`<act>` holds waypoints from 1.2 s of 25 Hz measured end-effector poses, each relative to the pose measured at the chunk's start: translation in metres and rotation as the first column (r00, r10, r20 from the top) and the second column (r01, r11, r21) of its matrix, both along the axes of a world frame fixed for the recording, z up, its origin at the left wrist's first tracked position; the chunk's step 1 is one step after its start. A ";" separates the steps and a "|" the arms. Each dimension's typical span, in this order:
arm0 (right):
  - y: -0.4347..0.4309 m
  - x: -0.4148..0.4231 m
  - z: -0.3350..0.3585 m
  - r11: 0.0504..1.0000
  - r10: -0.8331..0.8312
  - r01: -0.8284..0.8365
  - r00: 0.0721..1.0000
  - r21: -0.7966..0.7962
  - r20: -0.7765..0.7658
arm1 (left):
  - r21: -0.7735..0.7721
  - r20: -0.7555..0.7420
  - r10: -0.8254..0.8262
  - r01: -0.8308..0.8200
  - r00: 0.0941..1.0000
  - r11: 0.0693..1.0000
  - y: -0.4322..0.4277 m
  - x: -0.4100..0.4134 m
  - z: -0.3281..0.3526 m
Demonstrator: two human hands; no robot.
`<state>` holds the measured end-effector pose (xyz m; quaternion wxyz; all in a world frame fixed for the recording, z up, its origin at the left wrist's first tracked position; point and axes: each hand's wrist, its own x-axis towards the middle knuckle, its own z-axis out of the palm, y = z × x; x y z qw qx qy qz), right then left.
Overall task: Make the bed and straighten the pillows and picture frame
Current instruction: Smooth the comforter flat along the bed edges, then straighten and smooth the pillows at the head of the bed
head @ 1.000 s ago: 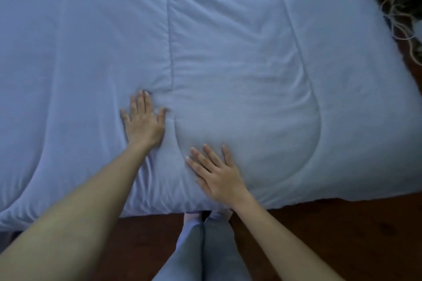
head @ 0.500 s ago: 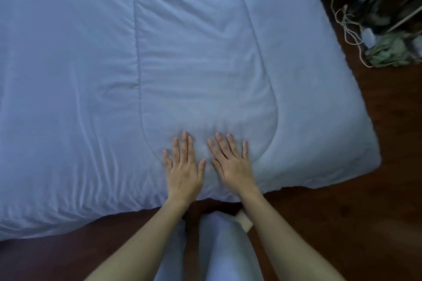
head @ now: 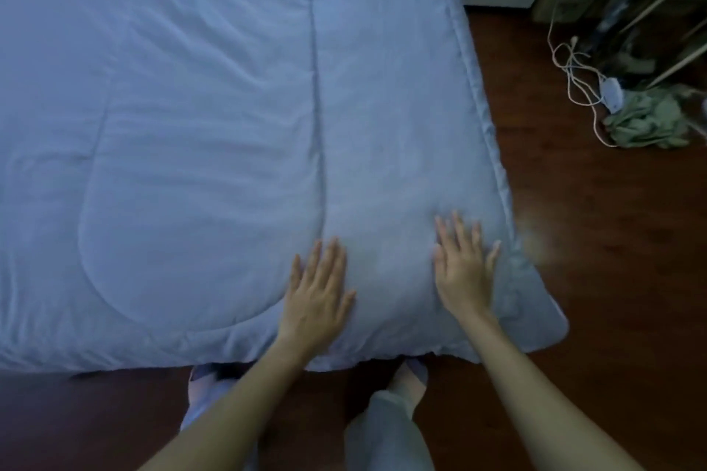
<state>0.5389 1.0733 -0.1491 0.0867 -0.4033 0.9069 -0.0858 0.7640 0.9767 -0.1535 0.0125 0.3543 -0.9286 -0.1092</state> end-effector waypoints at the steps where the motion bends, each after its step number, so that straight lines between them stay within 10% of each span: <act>1: -0.018 -0.006 0.005 0.989 0.141 -0.141 0.990 -0.034 -0.009 | 0.027 0.028 0.009 -0.010 1.000 1.000 0.021 -0.025 0.001; 4: -0.092 -0.027 0.011 0.688 0.724 -0.725 0.688 0.024 0.040 | 0.065 0.106 0.234 -0.241 0.967 0.968 0.048 -0.072 -0.002; 6: -0.132 -0.054 0.007 0.538 0.835 -0.830 0.549 0.146 0.038 | 0.044 0.130 0.275 -0.283 0.953 0.958 0.052 -0.076 -0.011; 10: -0.153 -0.124 -0.008 0.956 0.278 -0.281 0.959 0.084 0.053 | 0.067 0.158 0.277 -0.290 0.948 0.955 0.047 -0.071 -0.019; 13: -0.100 -0.122 -0.016 0.996 -0.079 0.086 0.982 -0.031 0.170 | 0.120 0.184 0.272 -0.296 0.944 0.948 0.047 -0.072 -0.020; 18: 0.054 -0.066 -0.022 0.982 0.190 -0.187 0.978 -0.036 0.083 | 0.175 0.200 0.275 -0.311 0.940 0.934 0.048 -0.076 -0.007; 23: 0.029 -0.098 0.035 0.996 0.034 -0.054 0.968 0.071 0.249 | 0.357 0.090 0.476 -0.474 0.875 0.805 0.044 -0.118 0.051; 25: -0.018 -0.115 0.081 0.995 0.050 0.003 0.857 -0.102 0.512 | 0.516 -0.112 0.580 -0.452 0.807 0.728 0.028 -0.151 0.089; 27: -0.053 -0.132 0.135 0.968 0.172 0.059 0.553 -0.245 0.815 | 0.623 -0.312 0.660 -0.377 0.684 0.685 0.010 -0.188 0.134; 30: -0.071 -0.173 0.203 0.903 0.372 0.121 0.263 -0.413 0.890 | 0.757 -0.535 0.770 -0.207 0.346 0.619 0.005 -0.241 0.201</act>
